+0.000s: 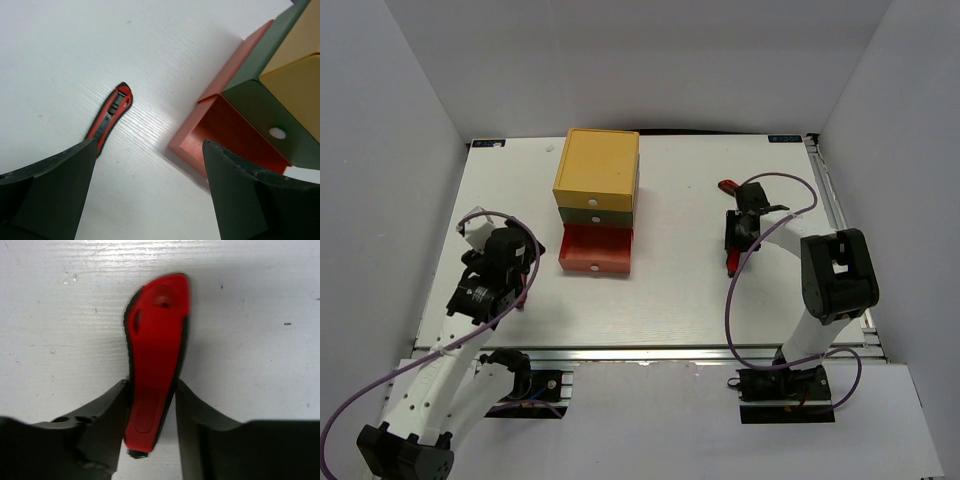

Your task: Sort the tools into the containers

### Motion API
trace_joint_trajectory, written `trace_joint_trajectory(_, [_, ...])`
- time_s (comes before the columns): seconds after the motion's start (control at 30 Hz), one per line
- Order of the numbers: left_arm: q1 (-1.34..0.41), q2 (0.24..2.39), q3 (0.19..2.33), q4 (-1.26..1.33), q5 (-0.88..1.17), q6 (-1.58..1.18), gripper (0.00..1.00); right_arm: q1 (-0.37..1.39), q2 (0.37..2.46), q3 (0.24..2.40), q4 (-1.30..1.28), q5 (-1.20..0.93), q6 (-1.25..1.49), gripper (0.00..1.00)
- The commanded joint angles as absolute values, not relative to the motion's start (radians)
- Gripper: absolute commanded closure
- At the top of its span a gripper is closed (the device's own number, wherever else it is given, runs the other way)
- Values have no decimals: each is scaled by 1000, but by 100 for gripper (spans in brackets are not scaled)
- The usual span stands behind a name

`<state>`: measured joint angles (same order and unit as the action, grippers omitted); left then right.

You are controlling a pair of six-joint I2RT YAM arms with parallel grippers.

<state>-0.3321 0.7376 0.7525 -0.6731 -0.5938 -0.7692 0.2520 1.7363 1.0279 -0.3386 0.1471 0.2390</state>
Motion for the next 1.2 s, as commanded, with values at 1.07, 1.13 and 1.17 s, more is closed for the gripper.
trace_joint_trajectory(1.07, [66,720,693,-664,-215,-669,2,943,1481,1238,-60,-549,-789,100])
trace_joint_trajectory(1.13, [64,692,689,-681,-221,-670,2,956,1538,1269,21,-490,-766,100])
trace_joint_trajectory(1.17, [66,686,687,-696,-222,-672,2,959,1598,1281,35,-474,-756,100])
